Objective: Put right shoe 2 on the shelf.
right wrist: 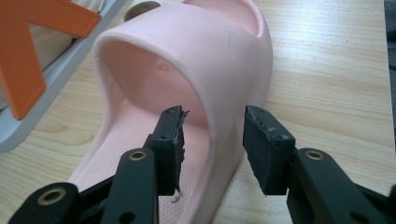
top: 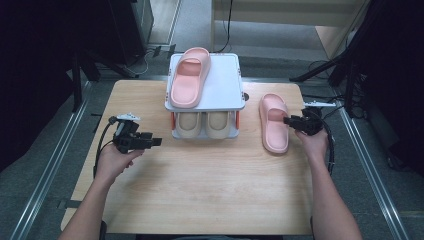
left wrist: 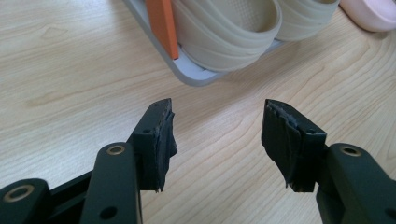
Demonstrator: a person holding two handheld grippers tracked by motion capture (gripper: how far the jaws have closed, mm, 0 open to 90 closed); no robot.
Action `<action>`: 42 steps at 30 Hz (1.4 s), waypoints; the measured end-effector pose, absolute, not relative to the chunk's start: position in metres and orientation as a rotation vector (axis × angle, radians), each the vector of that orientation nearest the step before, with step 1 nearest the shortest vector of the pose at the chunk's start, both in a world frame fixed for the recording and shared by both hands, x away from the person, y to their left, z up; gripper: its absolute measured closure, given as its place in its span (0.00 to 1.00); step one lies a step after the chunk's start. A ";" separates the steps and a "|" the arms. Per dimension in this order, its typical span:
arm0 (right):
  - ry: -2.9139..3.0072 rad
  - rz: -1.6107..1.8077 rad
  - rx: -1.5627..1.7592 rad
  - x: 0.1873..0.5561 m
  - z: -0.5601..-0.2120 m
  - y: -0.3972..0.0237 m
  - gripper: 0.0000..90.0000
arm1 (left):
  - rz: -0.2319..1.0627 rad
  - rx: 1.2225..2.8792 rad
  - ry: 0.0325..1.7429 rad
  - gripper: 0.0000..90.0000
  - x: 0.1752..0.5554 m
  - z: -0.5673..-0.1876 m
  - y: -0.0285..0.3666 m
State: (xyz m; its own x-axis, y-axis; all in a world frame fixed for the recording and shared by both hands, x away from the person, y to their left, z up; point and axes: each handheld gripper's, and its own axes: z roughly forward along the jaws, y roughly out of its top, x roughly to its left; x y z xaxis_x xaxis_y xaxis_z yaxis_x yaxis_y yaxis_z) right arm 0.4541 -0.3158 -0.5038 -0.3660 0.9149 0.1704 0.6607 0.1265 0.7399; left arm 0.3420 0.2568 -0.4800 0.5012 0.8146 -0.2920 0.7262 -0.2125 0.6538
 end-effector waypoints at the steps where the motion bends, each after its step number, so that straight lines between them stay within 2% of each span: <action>1: 2.088 1.082 1.532 0.456 -0.505 -0.315 0.65 | 0.144 1.981 1.268 0.49 0.341 -0.480 0.258; 12: 2.090 1.036 1.598 0.471 -0.513 -0.309 0.68 | 0.165 1.947 1.308 0.49 0.328 -0.481 0.270; 20: 2.073 1.004 1.616 0.477 -0.514 -0.307 0.75 | 0.177 1.926 1.330 0.49 0.321 -0.481 0.276; 32: 2.066 0.905 1.584 0.477 -0.509 -0.301 0.92 | 0.168 1.931 1.330 0.49 0.321 -0.483 0.276; 42: 2.077 0.910 1.614 0.475 -0.505 -0.302 0.93 | 0.163 1.928 1.320 0.49 0.323 -0.483 0.273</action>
